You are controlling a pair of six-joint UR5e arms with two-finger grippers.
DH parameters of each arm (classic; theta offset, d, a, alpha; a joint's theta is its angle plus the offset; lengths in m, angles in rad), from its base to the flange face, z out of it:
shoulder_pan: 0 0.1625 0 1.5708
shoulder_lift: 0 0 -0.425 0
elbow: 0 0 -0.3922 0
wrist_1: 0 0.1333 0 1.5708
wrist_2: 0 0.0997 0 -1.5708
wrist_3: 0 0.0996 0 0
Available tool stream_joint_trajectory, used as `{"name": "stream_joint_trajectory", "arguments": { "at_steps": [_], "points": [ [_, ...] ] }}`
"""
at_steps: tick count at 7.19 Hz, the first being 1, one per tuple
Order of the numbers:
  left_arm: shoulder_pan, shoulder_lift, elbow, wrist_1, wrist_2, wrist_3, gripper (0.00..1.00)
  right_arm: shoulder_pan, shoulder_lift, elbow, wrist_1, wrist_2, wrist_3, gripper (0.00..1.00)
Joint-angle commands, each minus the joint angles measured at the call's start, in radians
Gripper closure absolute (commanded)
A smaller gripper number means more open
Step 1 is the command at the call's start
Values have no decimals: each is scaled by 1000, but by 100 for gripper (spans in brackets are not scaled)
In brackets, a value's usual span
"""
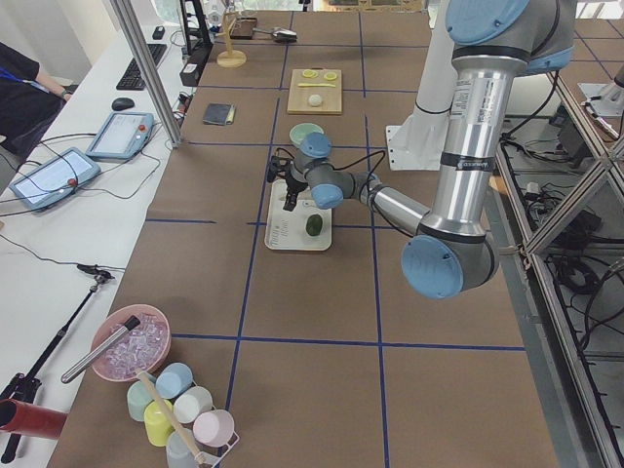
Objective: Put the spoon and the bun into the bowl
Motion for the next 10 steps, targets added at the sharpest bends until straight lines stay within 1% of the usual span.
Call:
{"name": "stream_joint_trajectory", "arguments": {
  "at_steps": [1, 2, 3, 4, 8, 9, 10],
  "points": [
    [47, -122, 12, 199, 25, -58, 37, 0, -1, -1, 0, 0, 0, 0],
    [49, -123, 20, 205, 26, -56, 43, 0, -1, -1, 0, 0, 0, 0],
    [49, -124, 38, 204, 26, -55, 46, 0, -1, -2, 0, 0, 0, 0],
    [56, -129, 66, 201, 25, -53, 46, 0, -1, -4, 0, 0, 0, 0],
    [70, -150, 78, 199, 29, -52, 46, 0, -1, -7, 0, 0, 0, 0],
    [70, -150, 78, 199, 31, -52, 51, 0, -1, -8, 0, 0, 0, 0],
    [72, -149, 80, 197, 31, -55, 63, 0, -1, -8, 0, 0, 0, 0]
  ]
}}
